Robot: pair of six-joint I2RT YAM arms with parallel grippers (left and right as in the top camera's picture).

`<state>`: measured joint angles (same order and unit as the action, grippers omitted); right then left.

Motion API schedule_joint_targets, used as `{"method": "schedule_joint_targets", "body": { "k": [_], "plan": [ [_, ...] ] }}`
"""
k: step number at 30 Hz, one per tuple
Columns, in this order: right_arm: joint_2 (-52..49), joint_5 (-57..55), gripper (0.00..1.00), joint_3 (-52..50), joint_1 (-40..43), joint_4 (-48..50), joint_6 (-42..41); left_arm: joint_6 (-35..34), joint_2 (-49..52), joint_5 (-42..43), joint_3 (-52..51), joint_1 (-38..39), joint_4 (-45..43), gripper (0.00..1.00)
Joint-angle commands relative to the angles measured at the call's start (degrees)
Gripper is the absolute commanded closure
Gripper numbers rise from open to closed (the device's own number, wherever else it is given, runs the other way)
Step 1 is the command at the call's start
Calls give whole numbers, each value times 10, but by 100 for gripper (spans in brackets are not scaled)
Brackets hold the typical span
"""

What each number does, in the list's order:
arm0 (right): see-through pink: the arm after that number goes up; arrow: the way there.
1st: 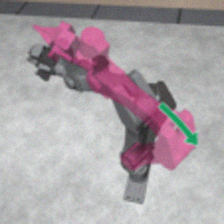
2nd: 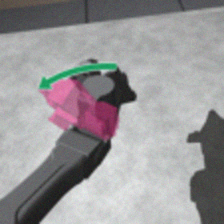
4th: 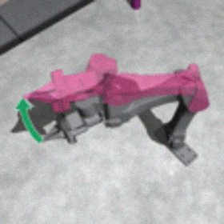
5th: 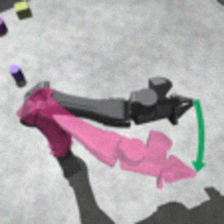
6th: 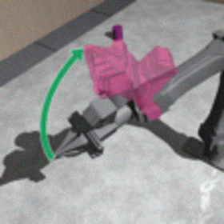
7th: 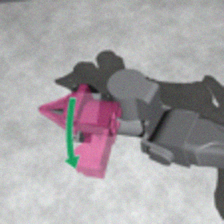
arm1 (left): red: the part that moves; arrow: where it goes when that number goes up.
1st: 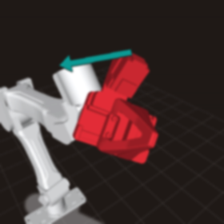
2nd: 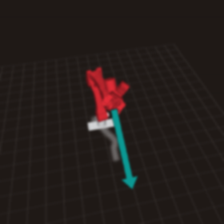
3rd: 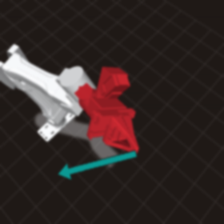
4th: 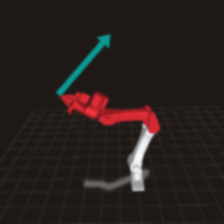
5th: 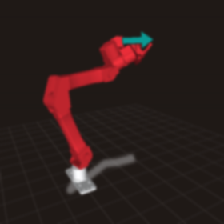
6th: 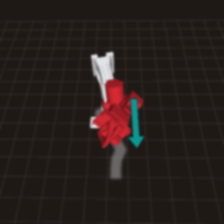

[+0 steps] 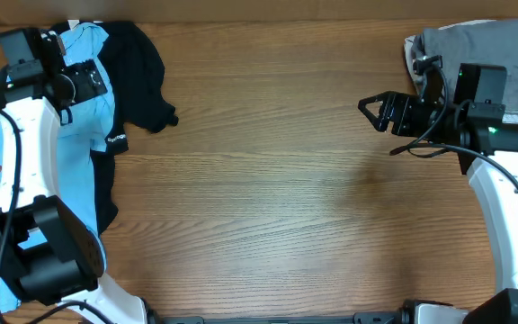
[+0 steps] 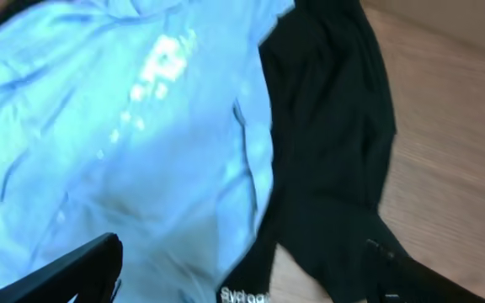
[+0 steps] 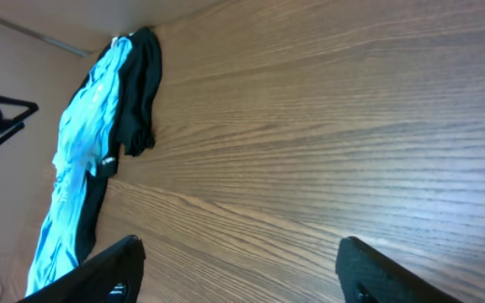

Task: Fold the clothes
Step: 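Reach the left gripper to the light-blue T-shirt and grasp it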

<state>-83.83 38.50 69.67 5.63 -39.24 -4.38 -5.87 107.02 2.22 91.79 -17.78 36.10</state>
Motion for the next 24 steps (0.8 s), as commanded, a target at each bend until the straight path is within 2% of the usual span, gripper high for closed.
{"method": "schedule_joint_targets", "body": {
  "k": [1, 10, 15, 20, 21, 23, 24],
  "plan": [
    [-17, -5, 28, 18, 2, -6, 1, -5, 56, -49, 11, 3, -40, 9],
    [-23, -5, 36, 10, 2, -7, 1, -5, 184, -16, 11, 3, -152, 16],
    [-23, -5, 37, 10, 2, -7, 1, -5, 219, 19, 11, 9, -192, 21],
    [-23, -11, 37, 10, 2, -7, 0, -3, 229, 17, 11, 24, -205, 25],
    [-23, -14, 37, 10, 2, -8, -2, -3, 229, 16, 11, 24, -205, 28],
    [-23, -16, 37, 10, 2, -7, -1, -3, 228, 16, 11, 25, -209, 39],
    [-23, -16, 37, 10, 2, -7, -1, -3, 228, 16, 12, 25, -210, 54]
  ]
}}
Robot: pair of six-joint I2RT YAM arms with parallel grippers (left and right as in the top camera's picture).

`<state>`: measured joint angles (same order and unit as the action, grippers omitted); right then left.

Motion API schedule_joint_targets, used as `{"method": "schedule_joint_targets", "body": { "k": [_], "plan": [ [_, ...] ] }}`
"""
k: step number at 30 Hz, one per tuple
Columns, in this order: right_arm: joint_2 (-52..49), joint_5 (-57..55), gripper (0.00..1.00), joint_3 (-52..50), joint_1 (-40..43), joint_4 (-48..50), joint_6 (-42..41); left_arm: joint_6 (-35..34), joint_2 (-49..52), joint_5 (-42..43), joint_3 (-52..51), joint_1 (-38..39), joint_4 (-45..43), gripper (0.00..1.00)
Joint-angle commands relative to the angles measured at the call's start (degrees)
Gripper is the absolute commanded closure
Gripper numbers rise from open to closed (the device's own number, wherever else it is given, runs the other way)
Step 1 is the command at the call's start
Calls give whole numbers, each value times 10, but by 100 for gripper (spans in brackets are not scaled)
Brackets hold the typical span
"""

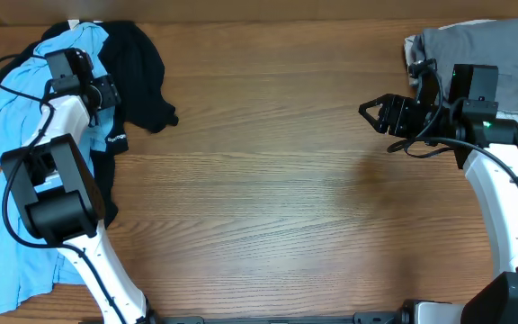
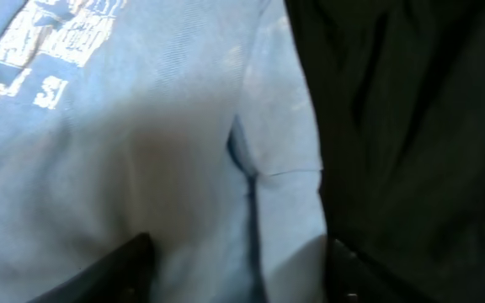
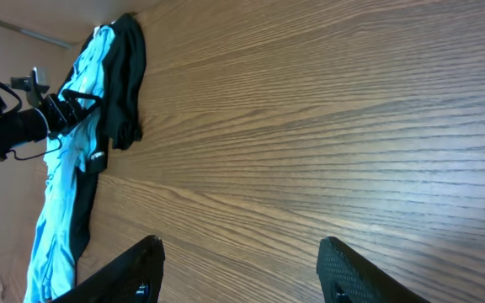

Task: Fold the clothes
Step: 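Reach the left gripper to the light-blue T-shirt and grasp it, then drag the light-blue T-shirt with the left gripper to the table center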

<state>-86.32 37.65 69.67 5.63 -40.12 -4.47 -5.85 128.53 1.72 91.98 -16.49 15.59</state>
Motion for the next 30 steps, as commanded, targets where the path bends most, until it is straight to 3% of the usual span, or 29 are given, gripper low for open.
{"method": "schedule_joint_targets", "body": {
  "k": [1, 7, 18, 22, 30],
  "plan": [
    [2, -8, 37, 10, 2, 2, 0, -3, 13, 21, 10, 12, -6, 60],
    [2, -8, 37, 10, 2, 2, 0, -4, 10, 21, 27, 12, 3, 96],
    [2, -7, 37, 10, 2, 1, -1, -5, 10, 7, 135, 12, 134, 96],
    [2, -7, 37, 10, 2, 3, -1, -8, 7, 19, 198, 20, 223, 96],
    [2, -7, 39, 10, 2, 7, -3, 10, -12, 28, 473, 100, 454, 96]
  ]
}}
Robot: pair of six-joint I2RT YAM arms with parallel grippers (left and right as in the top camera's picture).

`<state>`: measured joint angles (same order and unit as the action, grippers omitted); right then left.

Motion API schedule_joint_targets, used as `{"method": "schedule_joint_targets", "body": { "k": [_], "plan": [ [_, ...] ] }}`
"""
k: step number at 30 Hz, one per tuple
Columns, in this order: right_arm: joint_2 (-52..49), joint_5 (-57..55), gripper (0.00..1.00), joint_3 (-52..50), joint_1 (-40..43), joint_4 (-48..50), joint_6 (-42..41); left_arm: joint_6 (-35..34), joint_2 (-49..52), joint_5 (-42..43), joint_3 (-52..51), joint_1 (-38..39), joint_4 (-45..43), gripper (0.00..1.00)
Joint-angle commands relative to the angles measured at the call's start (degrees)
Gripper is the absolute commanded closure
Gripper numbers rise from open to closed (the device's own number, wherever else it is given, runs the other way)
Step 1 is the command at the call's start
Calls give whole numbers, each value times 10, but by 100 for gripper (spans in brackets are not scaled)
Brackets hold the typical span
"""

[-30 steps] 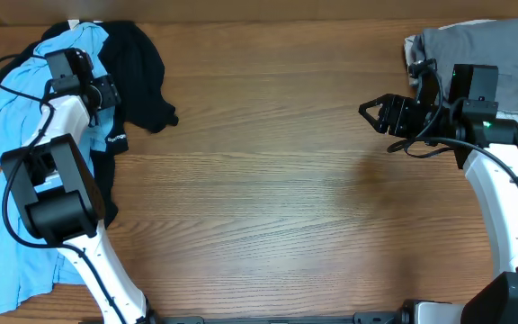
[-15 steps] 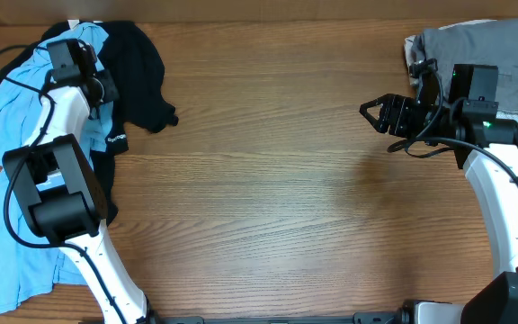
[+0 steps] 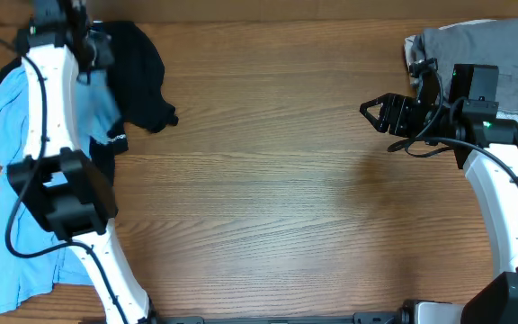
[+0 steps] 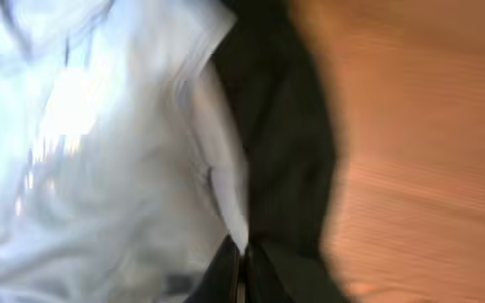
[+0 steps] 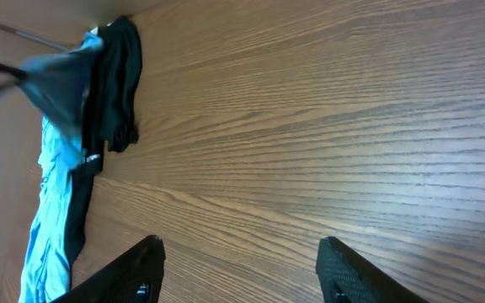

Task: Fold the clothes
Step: 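Drag the light-blue T-shirt with the left gripper to the table center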

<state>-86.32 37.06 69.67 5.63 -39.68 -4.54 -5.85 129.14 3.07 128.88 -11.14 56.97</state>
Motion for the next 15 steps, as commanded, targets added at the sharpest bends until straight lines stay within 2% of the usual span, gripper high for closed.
{"method": "schedule_joint_targets", "body": {
  "k": [1, 2, 6, 15],
  "plan": [
    [2, -2, 41, 10, 2, 3, -9, 10, -20, 15, 151, 67, 72, 96],
    [2, -1, 41, 12, 6, 3, -18, 10, -21, 15, 204, 99, 106, 96],
    [8, 1, 41, 14, 23, 3, -44, 9, -21, 15, 275, 178, 147, 96],
    [57, 17, 41, 14, 146, -38, -47, -18, -16, 36, 267, 350, 89, 96]
  ]
}}
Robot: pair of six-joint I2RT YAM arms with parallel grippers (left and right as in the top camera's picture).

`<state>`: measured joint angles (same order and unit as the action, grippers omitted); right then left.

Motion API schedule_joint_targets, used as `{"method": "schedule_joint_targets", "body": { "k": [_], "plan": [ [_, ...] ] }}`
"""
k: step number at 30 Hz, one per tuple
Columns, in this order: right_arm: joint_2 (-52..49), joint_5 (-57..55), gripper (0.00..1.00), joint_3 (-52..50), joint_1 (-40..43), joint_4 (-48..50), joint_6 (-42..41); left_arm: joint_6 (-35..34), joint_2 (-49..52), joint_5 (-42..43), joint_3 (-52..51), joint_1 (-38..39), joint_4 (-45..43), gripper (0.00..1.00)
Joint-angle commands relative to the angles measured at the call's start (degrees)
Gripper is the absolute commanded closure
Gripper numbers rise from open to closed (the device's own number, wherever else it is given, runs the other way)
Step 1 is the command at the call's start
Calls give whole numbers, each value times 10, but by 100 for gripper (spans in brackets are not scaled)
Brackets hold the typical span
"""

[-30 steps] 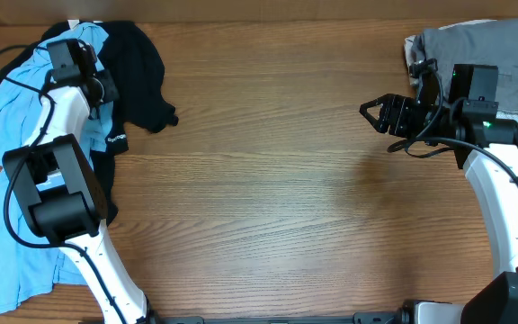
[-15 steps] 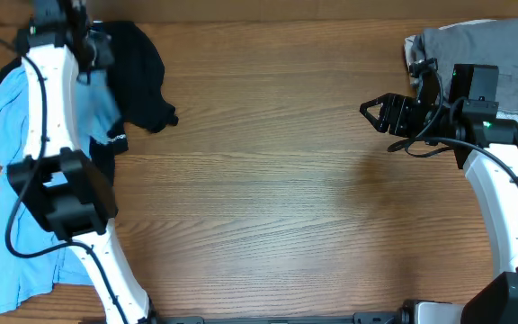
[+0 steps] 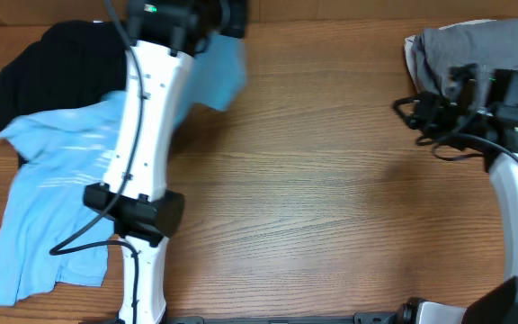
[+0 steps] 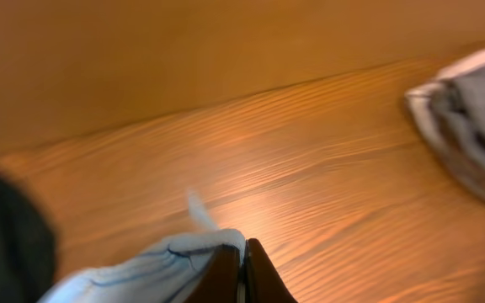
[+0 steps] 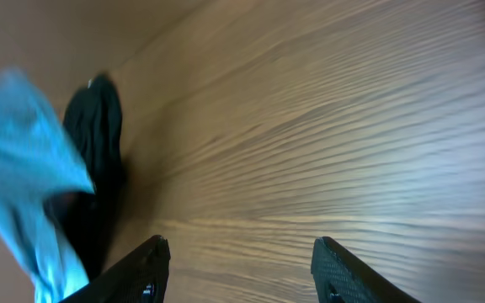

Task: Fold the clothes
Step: 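Drag the light-blue T-shirt with the left gripper to the table center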

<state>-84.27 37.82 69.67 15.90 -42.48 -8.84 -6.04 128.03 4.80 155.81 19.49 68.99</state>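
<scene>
A light blue shirt (image 3: 61,180) lies spread over the left of the table, one corner (image 3: 223,72) lifted toward the back middle. My left gripper (image 3: 230,11) is shut on that corner, seen as blue cloth (image 4: 150,269) pinched at the left gripper (image 4: 244,252). A black garment (image 3: 48,58) lies at the back left, partly under the blue shirt. My right gripper (image 3: 405,112) hangs open over bare wood at the right; the right wrist view shows the right gripper (image 5: 238,252) with nothing between its fingers.
A folded grey garment (image 3: 470,45) lies at the back right corner, partly under my right arm, and shows as the grey garment (image 4: 470,118) in the left wrist view. Bare wooden table (image 3: 313,198) fills the middle and front.
My left gripper, shut on the blue shirt, has moved from the back left corner to the back middle, the shirt now stretched rightward over the table. The right gripper has drawn back toward the right.
My left gripper was open above the blue shirt on the pile at the back left. Then it was down on the cloth, then shut on it and raised. Now the shirt is spread across the left of the table. The right arm stayed at the right, open.
</scene>
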Motion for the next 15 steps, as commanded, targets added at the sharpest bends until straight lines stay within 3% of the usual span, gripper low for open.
{"method": "schedule_joint_targets", "body": {
  "k": [1, 7, 15],
  "plan": [
    [40, 9, 41, 14, 58, -16, -3, -19, -1, 19, -2, 59, -43, 96],
    [49, 15, 41, 13, 131, -51, 8, -38, 45, 45, -3, 138, -125, 96],
    [49, 15, 40, 13, 171, -54, 13, -60, 122, 85, -3, 194, -203, 96]
  ]
}}
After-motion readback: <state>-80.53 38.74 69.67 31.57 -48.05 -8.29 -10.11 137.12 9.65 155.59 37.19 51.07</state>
